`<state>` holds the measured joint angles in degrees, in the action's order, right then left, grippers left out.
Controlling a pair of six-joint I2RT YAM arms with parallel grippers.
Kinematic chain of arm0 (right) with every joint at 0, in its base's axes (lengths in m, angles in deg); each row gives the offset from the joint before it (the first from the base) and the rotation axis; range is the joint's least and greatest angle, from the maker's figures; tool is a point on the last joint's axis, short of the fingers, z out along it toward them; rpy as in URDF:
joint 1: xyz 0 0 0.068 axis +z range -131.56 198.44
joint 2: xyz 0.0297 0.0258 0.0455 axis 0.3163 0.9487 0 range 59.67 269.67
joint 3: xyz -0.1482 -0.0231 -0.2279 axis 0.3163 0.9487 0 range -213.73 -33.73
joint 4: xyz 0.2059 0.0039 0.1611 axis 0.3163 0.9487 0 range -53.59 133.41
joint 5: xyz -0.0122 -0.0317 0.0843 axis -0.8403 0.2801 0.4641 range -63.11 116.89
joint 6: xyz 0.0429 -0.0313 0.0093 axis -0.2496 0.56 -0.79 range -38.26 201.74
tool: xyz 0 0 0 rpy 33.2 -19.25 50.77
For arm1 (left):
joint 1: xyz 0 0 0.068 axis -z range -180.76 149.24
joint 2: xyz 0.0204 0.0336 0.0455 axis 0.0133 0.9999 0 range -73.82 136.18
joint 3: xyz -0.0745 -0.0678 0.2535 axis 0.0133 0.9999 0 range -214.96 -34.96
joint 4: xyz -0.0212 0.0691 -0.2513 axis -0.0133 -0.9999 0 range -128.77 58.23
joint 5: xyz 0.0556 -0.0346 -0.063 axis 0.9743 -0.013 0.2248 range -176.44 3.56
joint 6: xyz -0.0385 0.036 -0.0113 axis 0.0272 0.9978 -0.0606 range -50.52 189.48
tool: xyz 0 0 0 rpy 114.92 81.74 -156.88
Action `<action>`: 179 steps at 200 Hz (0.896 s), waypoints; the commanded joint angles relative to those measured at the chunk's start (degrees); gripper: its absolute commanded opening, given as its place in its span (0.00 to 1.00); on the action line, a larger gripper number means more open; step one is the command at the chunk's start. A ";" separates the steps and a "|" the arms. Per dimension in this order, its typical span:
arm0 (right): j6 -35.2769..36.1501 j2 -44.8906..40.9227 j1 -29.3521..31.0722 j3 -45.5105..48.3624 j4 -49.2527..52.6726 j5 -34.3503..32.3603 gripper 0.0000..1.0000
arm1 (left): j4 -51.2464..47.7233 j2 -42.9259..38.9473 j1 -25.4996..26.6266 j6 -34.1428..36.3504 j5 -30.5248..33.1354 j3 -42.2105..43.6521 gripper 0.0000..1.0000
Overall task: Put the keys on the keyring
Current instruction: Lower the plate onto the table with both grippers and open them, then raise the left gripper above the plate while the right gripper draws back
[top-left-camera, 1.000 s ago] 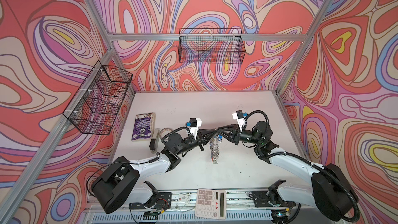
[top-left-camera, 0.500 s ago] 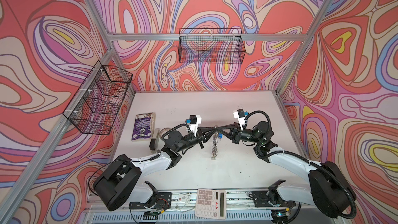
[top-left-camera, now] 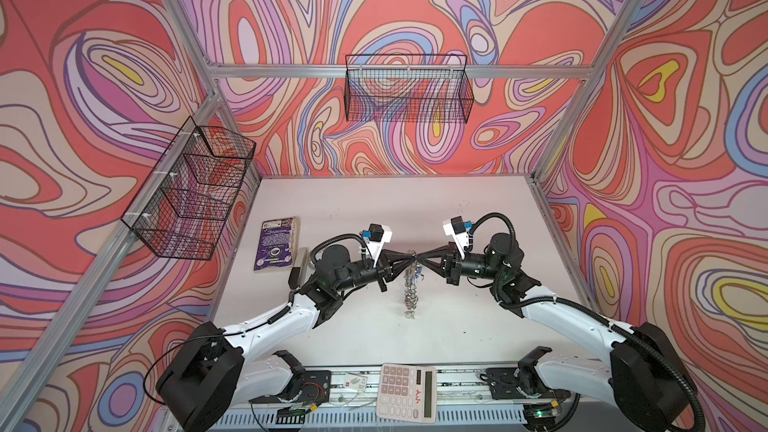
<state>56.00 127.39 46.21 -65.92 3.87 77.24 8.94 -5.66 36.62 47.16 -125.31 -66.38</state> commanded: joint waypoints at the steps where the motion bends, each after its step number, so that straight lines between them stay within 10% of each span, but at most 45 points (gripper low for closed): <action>1: 2.08 -0.86 -0.51 -0.62 -2.42 -2.60 0.00 | -11.14 -2.03 -0.72 5.77 -3.26 -2.41 0.14; 59: 5.92 -0.30 1.21 -0.86 1.07 -4.59 0.00 | -26.58 -3.24 -1.65 13.27 -6.49 -6.91 0.28; 141: 10.37 -1.15 2.30 -0.73 6.20 -6.20 0.00 | -72.27 -3.36 -7.94 49.22 -12.39 -24.03 0.40; 179: 11.14 -0.31 3.50 -1.19 7.03 -6.61 0.00 | -71.08 0.81 -7.88 57.96 -11.82 -26.39 0.42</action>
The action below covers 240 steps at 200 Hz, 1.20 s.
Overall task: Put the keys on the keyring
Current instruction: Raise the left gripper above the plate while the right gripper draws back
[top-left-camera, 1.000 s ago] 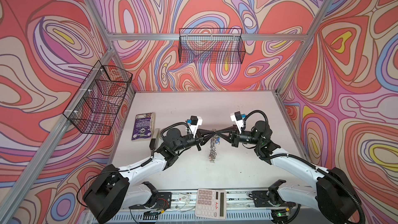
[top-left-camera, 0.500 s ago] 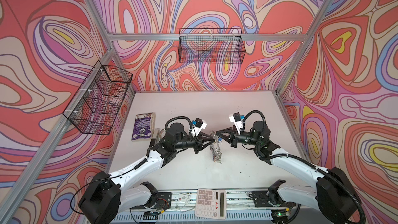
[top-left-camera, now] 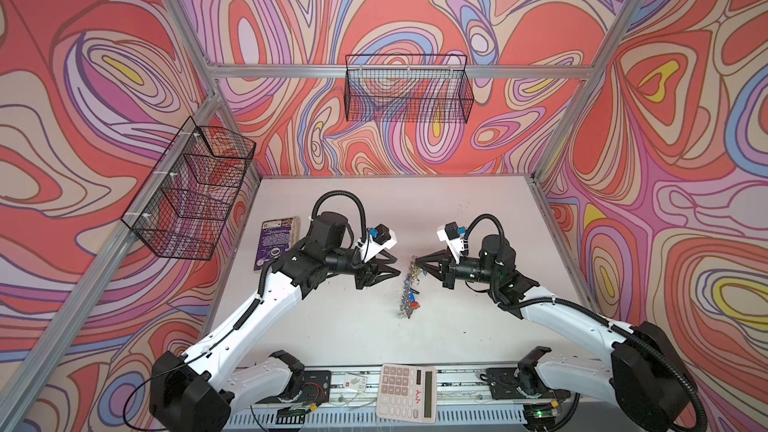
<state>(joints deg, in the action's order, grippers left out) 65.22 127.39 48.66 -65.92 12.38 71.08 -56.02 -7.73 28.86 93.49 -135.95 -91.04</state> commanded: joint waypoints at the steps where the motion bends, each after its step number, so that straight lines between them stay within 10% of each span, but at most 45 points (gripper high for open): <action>1: 1.92 -0.31 1.10 -1.20 -1.38 -0.43 0.00 | -6.14 3.03 -0.15 11.82 -1.23 -1.84 0.42; 132: 2.21 0.39 2.74 -1.26 -0.93 -1.93 0.00 | -21.42 20.58 0.18 30.14 -0.79 -19.31 0.38; 240: 1.02 -0.62 2.79 1.16 -0.92 -5.39 0.00 | -14.91 18.93 1.05 23.94 -1.75 -13.75 0.37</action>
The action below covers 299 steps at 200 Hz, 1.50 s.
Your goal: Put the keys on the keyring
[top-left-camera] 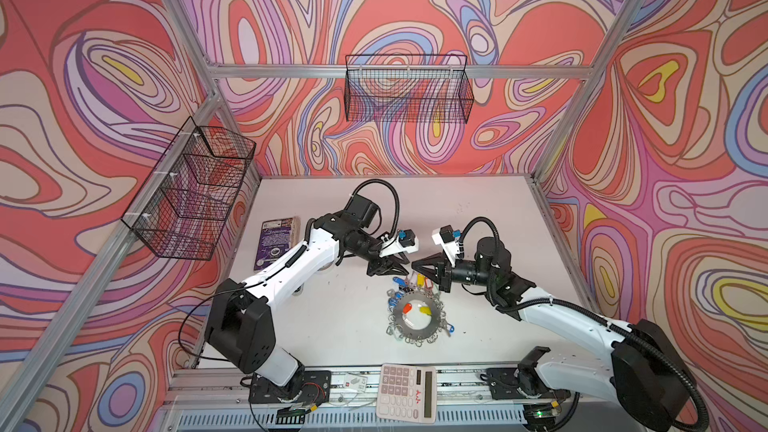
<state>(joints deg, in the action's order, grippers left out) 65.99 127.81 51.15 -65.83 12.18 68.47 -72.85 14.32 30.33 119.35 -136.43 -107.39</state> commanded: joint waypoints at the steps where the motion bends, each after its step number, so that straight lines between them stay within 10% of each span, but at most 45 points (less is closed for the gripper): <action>1: 0.22 -1.10 0.27 1.12 -0.64 -2.89 0.00 | 1.99 -3.27 -0.42 -1.94 -1.30 2.71 0.37; 26: -1.06 -2.46 0.25 2.12 -0.43 -5.22 0.00 | 4.27 -6.58 -0.33 -3.67 -0.65 6.53 0.37; 87: -10.04 -11.45 0.23 6.90 12.41 -19.91 0.38 | 8.06 -14.62 2.92 -7.27 5.55 12.81 0.39; 166: -30.91 -22.47 10.52 12.93 43.49 -37.03 0.54 | 32.73 -30.71 5.49 -36.63 4.75 29.20 0.52; 299: -31.93 -11.93 12.87 16.12 32.22 -34.34 0.09 | 29.59 -33.03 7.67 -34.05 8.28 30.78 0.54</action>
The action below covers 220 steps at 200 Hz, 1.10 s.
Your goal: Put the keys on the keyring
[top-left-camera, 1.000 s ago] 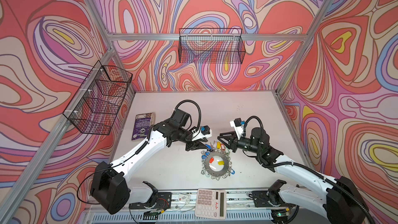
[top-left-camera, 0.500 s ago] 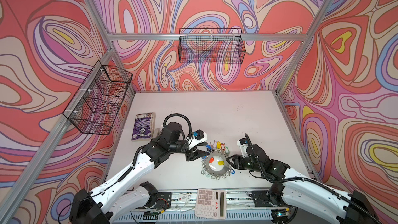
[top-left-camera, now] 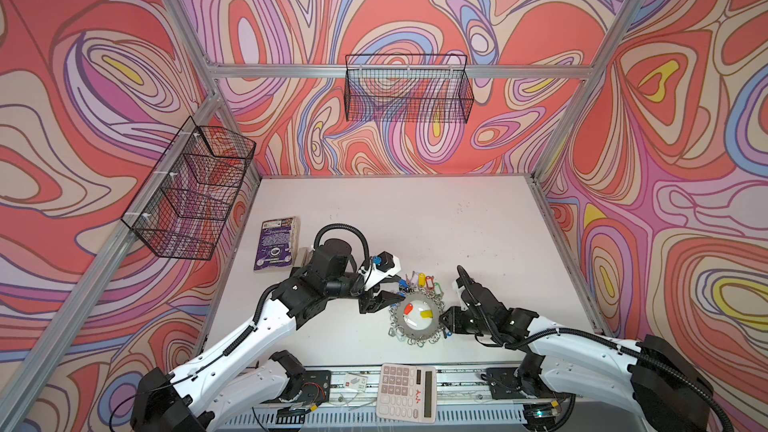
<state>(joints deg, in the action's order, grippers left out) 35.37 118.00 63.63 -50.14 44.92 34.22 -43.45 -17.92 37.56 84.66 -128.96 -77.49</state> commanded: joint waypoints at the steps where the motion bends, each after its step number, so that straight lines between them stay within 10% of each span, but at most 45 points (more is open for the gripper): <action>1: -1.33 -2.18 0.45 0.37 -0.43 -0.06 0.08 | 0.18 -0.79 0.43 0.64 0.83 0.87 0.54; 220: -0.88 -1.72 1.34 -18.75 9.88 3.63 0.00 | -13.43 14.46 11.81 19.28 11.75 -7.55 0.54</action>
<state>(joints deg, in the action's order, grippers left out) 34.76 116.47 64.65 -66.68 55.30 37.28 -55.87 -5.81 48.10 101.49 -120.37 -82.80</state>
